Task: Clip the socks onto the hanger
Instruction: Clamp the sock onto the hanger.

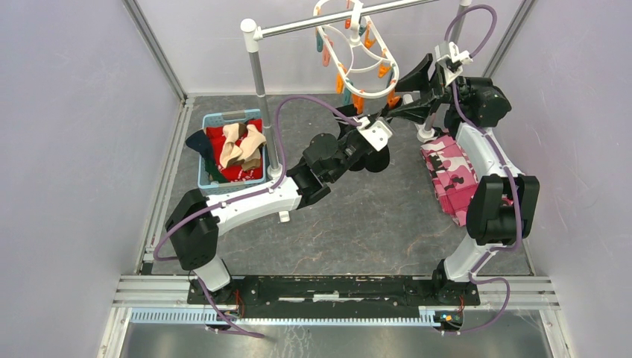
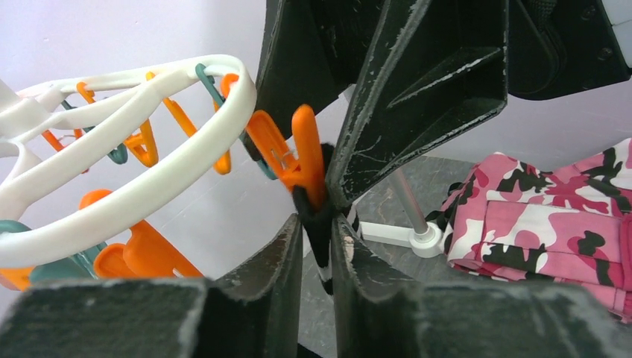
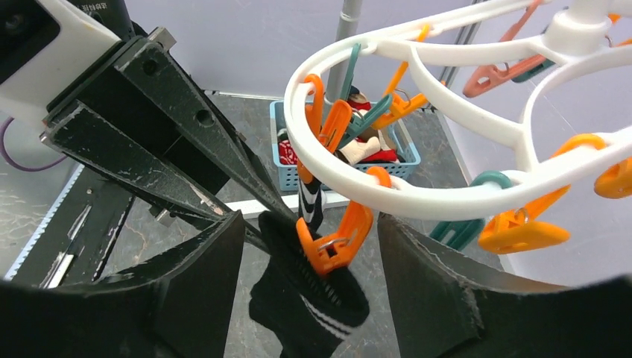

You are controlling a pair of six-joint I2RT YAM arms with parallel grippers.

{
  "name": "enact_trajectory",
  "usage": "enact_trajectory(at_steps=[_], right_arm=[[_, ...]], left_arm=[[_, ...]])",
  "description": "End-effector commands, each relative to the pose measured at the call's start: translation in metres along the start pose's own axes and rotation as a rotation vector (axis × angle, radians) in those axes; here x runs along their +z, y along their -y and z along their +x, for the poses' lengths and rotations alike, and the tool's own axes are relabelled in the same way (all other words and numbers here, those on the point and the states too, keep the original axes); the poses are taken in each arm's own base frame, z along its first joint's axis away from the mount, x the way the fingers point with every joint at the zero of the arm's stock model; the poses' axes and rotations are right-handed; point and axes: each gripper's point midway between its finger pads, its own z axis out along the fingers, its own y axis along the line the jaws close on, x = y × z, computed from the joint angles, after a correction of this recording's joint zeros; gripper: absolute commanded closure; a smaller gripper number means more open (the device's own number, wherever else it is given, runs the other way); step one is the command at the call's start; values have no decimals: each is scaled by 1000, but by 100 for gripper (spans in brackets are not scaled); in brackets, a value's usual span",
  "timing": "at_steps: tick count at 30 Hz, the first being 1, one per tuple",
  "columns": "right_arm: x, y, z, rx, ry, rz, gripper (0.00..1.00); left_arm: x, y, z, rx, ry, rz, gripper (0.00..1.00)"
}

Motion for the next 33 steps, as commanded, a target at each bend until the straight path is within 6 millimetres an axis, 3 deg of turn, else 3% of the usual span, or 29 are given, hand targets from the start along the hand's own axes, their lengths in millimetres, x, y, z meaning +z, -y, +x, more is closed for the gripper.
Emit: enact_trajectory(at_steps=[1,12,20,27,33], right_arm=[[-11,-8,-22,-128,-14,23,26],[-36,-11,-12,-96,-30,97,22],[-58,-34,5,-65,-43,174,21],[-79,-61,40,6,-51,268,22],[-77,-89,66,129,-6,299,22]], left_arm=[[-6,-21,-34,-101,82,-53,68],[-27,-12,-47,-235,74,33,39],[-77,14,-54,-375,25,227,13],[-140,27,-26,-518,-108,280,0],[-190,36,23,-640,-214,229,0]])
